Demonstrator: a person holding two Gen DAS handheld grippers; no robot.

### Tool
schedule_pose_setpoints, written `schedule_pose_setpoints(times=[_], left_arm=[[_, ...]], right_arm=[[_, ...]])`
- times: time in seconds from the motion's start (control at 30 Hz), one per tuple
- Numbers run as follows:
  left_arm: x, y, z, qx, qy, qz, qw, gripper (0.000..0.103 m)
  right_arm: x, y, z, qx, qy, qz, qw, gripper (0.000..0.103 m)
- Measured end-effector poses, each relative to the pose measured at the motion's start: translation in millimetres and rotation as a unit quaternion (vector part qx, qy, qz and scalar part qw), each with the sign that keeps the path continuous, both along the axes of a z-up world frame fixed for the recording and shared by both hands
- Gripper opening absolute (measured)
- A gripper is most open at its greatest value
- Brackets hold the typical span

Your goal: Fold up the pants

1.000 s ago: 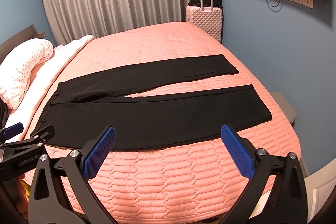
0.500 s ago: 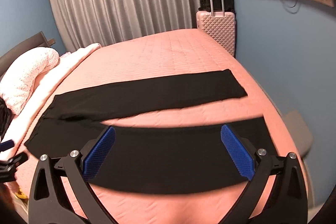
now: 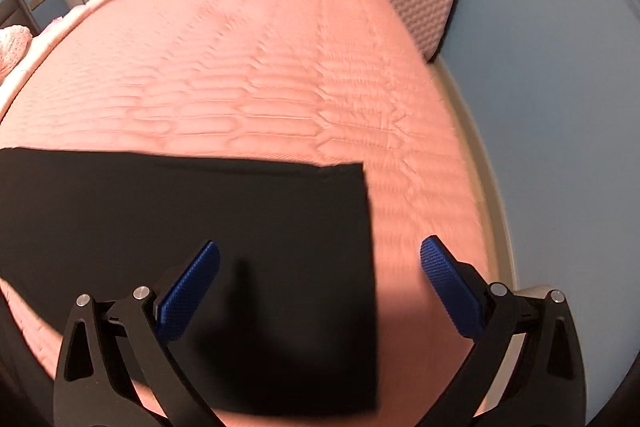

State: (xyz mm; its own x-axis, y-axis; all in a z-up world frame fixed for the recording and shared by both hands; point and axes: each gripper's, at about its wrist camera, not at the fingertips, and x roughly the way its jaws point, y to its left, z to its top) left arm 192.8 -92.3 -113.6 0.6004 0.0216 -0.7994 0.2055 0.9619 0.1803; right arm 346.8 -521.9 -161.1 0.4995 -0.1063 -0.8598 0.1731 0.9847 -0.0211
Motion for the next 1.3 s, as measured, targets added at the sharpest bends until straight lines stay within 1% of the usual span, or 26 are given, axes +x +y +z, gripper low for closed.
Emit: schedule_pose_setpoints(times=[0.07, 0.1, 0.13, 0.2, 0.27, 0.33, 0.4, 0.43, 0.5, 0.53, 0.57, 0.6, 0.67, 0.7, 0.77, 0.8, 0.9, 0.93, 0.97, 1.0, 1.03, 1.07, 1.1, 1.17, 1.23, 1.3], left_arm=[[13.2, -5.4, -9.4, 0.0, 0.003, -0.004, 1.0, 0.098], [18.5, -5.1, -12.8, -0.004, 0.006, -0.005, 1.0, 0.098], [25.8, -1.7, -17.1, -0.012, 0.011, -0.003, 0.9999, 0.098], [36.3, 7.9, -22.6, -0.024, 0.02, 0.005, 0.9995, 0.098], [52.6, 25.5, -26.9, -0.028, 0.024, 0.016, 0.9992, 0.098], [74.2, 54.3, -25.9, -0.03, 0.025, 0.034, 0.9987, 0.098], [97.0, 86.2, -24.8, -0.031, 0.027, 0.057, 0.9975, 0.098], [117.4, 114.2, -25.2, -0.025, 0.025, 0.077, 0.9964, 0.098], [144.9, 150.7, -26.8, -0.008, 0.019, 0.101, 0.9947, 0.098], [165.3, 176.9, -28.6, 0.006, 0.017, 0.114, 0.9933, 0.098], [186.5, 205.1, -30.0, 0.022, 0.013, 0.133, 0.9908, 0.098], [206.4, 230.5, -31.5, 0.025, 0.016, 0.143, 0.9893, 0.097], [235.2, 271.8, -30.8, 0.046, 0.003, 0.176, 0.9834, 0.097], [255.2, 297.7, -31.8, 0.044, 0.004, 0.186, 0.9815, 0.097], [282.4, 332.4, -35.7, 0.041, 0.006, 0.197, 0.9796, 0.097], [299.3, 348.3, -40.6, 0.029, 0.018, 0.192, 0.9809, 0.097], [333.9, 373.9, -55.8, 0.027, 0.036, 0.184, 0.9819, 0.095], [341.9, 378.8, -61.7, 0.013, 0.047, 0.179, 0.9827, 0.084], [352.4, 383.2, -69.3, -0.014, 0.065, 0.171, 0.983, 0.066], [356.6, 387.0, -71.6, -0.049, 0.073, 0.166, 0.9822, 0.059], [359.6, 389.7, -71.2, -0.072, 0.074, 0.173, 0.9795, 0.051], [361.5, 390.8, -69.9, -0.081, 0.078, 0.172, 0.9787, 0.043], [360.8, 389.8, -67.5, -0.084, 0.079, 0.167, 0.9793, 0.039], [351.8, 386.6, -59.7, -0.082, 0.074, 0.151, 0.9823, 0.023], [335.1, 379.2, -42.2, -0.076, 0.058, 0.138, 0.9859, 0.022], [311.9, 376.0, -17.5, -0.091, 0.035, 0.127, 0.987, 0.022]], right_arm=[[11.1, -10.8, -12.2, 0.028, 0.007, 0.009, 1.0, 0.098], [12.7, -14.7, -15.0, 0.054, -0.001, 0.015, 0.998, 0.098], [13.3, -17.0, -17.3, 0.067, -0.01, 0.02, 0.998, 0.098], [11.9, -14.6, -18.6, 0.061, -0.019, 0.025, 0.998, 0.094], [5.5, -12.8, -14.8, 0.056, -0.034, 0.026, 0.998, 0.076], [0.5, -17.5, -6.8, 0.061, -0.043, 0.017, 0.997, 0.03], [0.6, -17.6, -5.0, 0.066, -0.043, 0.014, 0.997, 0.012], [0.5, -14.8, -5.9, 0.056, -0.041, 0.012, 0.998, 0.012], [3.9, -9.3, -3.8, 0.044, -0.036, 0.003, 0.998, 0.012], [4.9, -7.5, -3.5, 0.039, -0.036, -0.004, 0.999, 0.012], [4.6, -6.6, -3.4, 0.04, -0.038, -0.013, 0.998, 0.012], [2.2, -6.0, -2.8, 0.042, -0.04, -0.021, 0.998, 0.012], [-1.5, -5.2, -2.9, 0.043, -0.042, -0.032, 0.998, 0.012], [-1.3, -4.0, -2.7, 0.04, -0.042, -0.036, 0.998, 0.012], [-0.1, 0.3, -2.0, 0.027, -0.039, -0.045, 0.998, 0.012], [0.8, 1.3, -1.9, 0.026, -0.039, -0.049, 0.998, 0.012], [1.8, 0.8, -1.5, 0.031, -0.041, -0.065, 0.997, 0.012], [1.9, 0.4, -1.4, 0.034, -0.041, -0.069, 0.996, 0.012], [2.0, 0.9, -1.2, 0.033, -0.042, -0.072, 0.996, 0.012], [2.4, 2.4, -1.0, 0.029, -0.042, -0.074, 0.996, 0.012], [2.9, 4.6, -0.8, 0.022, -0.04, -0.075, 0.996, 0.013], [4.3, 7.0, -0.4, 0.018, -0.038, -0.076, 0.996, 0.013], [4.8, 8.7, 0.7, 0.014, -0.037, -0.078, 0.996, 0.013], [2.4, 14.1, 7.5, 0.007, -0.038, -0.08, 0.996, 0.013], [-6.0, 20.3, 19.5, 0.007, -0.051, -0.073, 0.996, 0.01], [-23.2, 26.9, 40.2, 0.015, -0.073, -0.062, 0.995, 0.008]])
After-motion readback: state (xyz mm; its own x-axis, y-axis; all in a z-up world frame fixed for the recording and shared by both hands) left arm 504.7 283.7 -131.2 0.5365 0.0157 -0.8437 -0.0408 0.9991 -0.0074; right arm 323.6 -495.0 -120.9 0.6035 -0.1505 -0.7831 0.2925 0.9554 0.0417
